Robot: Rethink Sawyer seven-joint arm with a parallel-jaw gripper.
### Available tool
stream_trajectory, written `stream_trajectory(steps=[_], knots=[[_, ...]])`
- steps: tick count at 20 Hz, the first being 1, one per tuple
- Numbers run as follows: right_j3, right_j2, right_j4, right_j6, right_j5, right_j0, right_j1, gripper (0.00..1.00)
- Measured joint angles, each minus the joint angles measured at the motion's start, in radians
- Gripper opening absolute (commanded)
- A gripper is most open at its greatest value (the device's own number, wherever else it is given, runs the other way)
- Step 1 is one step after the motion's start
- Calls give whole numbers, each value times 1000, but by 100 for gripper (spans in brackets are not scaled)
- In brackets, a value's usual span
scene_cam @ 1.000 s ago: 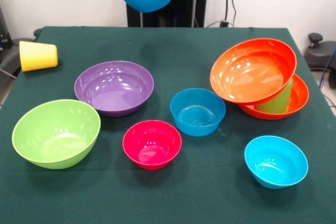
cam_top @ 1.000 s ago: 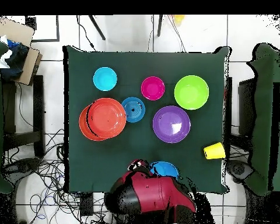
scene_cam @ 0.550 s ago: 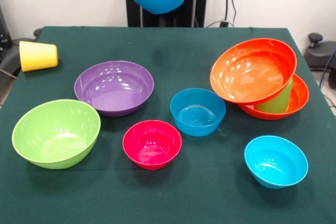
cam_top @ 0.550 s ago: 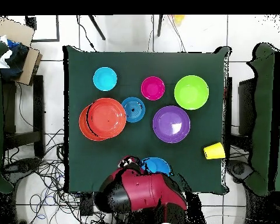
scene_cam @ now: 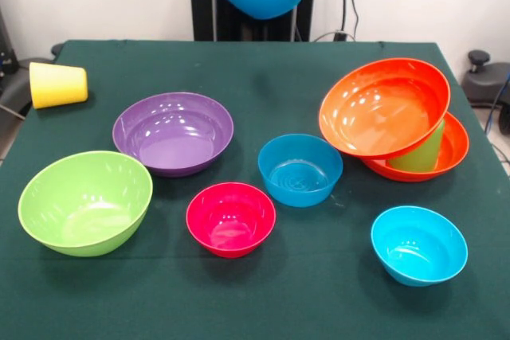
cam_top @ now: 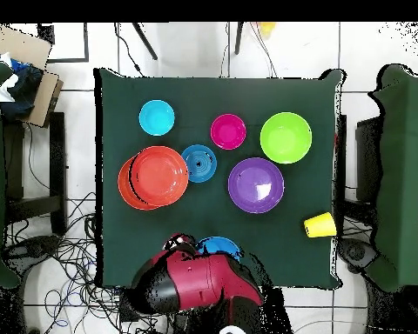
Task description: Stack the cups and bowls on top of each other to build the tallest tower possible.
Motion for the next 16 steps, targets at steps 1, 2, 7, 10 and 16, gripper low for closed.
stream_trajectory(steps=[1,2,7,10,16], knots=[[-1,2,5,0,5,3,0,0],[-1,3,10,0,9,7,0,0],[-10,8,49,0,46,44,0,0],[-19,10,74,0,78,70,0,0],[-42,10,108,0,126,117,-2,0]])
